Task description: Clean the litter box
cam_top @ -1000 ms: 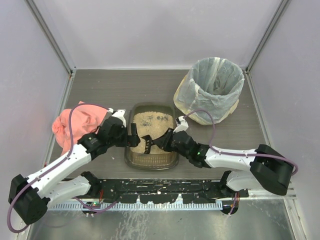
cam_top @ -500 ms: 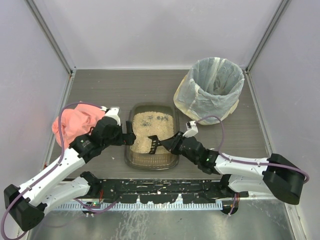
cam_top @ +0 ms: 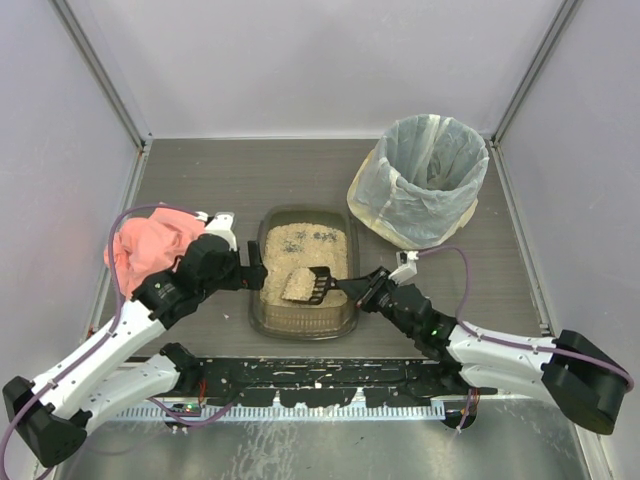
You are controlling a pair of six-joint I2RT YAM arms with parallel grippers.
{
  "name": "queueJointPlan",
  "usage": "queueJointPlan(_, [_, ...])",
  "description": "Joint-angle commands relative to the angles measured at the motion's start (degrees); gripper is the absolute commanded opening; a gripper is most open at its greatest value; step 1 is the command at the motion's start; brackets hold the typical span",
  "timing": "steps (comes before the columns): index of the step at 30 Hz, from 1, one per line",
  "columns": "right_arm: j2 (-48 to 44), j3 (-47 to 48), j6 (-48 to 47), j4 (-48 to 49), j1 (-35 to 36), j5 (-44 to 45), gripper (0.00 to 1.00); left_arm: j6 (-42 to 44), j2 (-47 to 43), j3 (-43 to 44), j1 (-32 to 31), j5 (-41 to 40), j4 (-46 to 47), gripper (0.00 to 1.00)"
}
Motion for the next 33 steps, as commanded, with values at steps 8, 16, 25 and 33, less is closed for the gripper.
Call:
queueJointPlan(8, [-2.8,-3.57,0.26,17.77,-10.39,-12.95,0.01,2.18,-4.0,2.89,0.07,-2.29,0.65,0.99])
queueJointPlan(16, [1.35,-4.21,0.54,26.35,-15.57,-18.52,0.01,2.19,-4.74,2.64,0.03,-3.0,0.24,0.99])
queueJointPlan(25, [3.38,-4.06,0.76,30.2,-18.11,-24.0,0.01,2.7,-5.16,3.11,0.06,-4.05,-0.52,1.0])
queueJointPlan(33, [2.4,-4.38,0.75,31.57,-20.79,-27.35,0.01,2.34,-5.34,2.86,0.05,-4.19,0.15,1.0])
